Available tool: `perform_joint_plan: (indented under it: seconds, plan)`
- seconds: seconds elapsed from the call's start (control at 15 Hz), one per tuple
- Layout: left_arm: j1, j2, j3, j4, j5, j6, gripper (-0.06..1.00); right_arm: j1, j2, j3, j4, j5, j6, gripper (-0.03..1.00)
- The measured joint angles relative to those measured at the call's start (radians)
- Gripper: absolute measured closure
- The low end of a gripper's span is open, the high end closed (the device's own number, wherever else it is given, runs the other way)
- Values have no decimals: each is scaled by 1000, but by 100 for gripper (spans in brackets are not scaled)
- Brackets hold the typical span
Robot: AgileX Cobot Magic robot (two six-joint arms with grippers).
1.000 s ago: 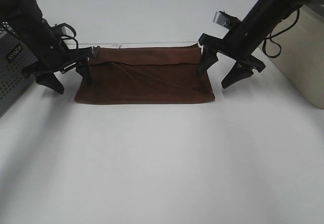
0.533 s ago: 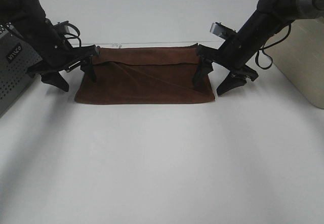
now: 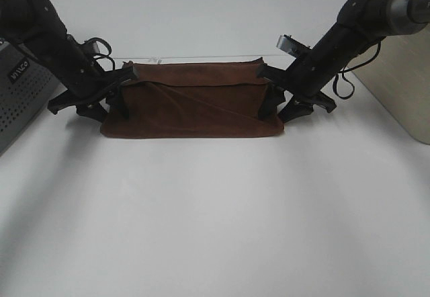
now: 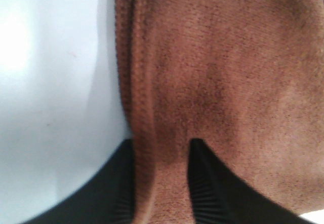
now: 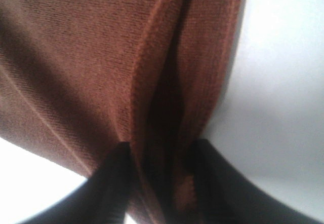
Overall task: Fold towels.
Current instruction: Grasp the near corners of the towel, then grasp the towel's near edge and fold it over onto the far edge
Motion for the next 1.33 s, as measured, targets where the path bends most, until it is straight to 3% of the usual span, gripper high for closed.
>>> perform_joint_plan:
  seconds: [0.13,0.2,0.47,0.67,1.0,1.33]
  plan:
    - [0,3,0,1,-2,16,86,0,8,0,6,-13,2,85]
    - [0,3,0,2,-1,26,92,0,9,0,6,-13,19,95]
    - [0,-31,2,35,48,74,93,0,-7,0,-54,15,103,97]
    - [-1,-80,30,62,122,108,93,0,-104,92,-100,14,134,97]
    - [-2,-240,335,63,78,142,93,6,-268,424,-60,-45,97,97]
    - [-16,-412,650,45,-44,164,93,94,-399,714,-34,-169,69,97]
